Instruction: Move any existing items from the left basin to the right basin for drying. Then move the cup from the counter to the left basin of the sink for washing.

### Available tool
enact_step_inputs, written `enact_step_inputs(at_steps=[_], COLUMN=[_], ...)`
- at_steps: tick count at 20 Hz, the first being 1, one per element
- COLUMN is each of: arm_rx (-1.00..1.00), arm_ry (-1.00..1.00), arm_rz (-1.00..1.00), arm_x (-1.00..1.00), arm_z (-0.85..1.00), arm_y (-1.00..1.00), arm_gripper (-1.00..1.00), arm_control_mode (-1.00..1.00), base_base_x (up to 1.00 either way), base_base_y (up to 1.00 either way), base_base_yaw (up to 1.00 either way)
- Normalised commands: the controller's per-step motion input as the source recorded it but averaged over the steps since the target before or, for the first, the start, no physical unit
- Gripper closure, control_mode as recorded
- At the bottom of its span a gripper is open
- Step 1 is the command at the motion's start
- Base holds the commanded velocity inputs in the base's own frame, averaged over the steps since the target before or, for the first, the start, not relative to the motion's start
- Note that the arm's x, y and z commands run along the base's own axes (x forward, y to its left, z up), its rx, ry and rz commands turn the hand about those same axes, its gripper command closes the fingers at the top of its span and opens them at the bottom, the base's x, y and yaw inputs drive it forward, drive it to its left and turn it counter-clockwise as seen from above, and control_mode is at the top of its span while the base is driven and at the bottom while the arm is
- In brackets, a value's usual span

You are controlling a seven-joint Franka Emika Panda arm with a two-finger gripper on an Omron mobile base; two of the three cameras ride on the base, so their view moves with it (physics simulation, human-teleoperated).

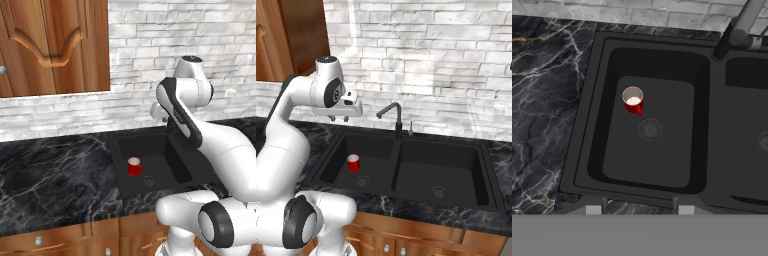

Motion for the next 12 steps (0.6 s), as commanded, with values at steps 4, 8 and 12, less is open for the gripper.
enact_step_inputs(at_steps=[4,8,12], arm_rx=[0.00,0.00,0.00], arm_ry=[0.00,0.00,0.00], arm_rz=[0.00,0.00,0.00], arm_x=[0.00,0.00,0.00], arm_z=[-0.01,0.00,0.00], arm_y=[0.00,0.00,0.00], arm_gripper=[-1.00,-1.00,-1.00], arm_control_mode=[-1.00,-1.00,-1.00], base_base_x=[0.00,0.00,0.00], base_base_y=[0.00,0.00,0.00], base_base_yaw=[0.00,0.00,0.00])
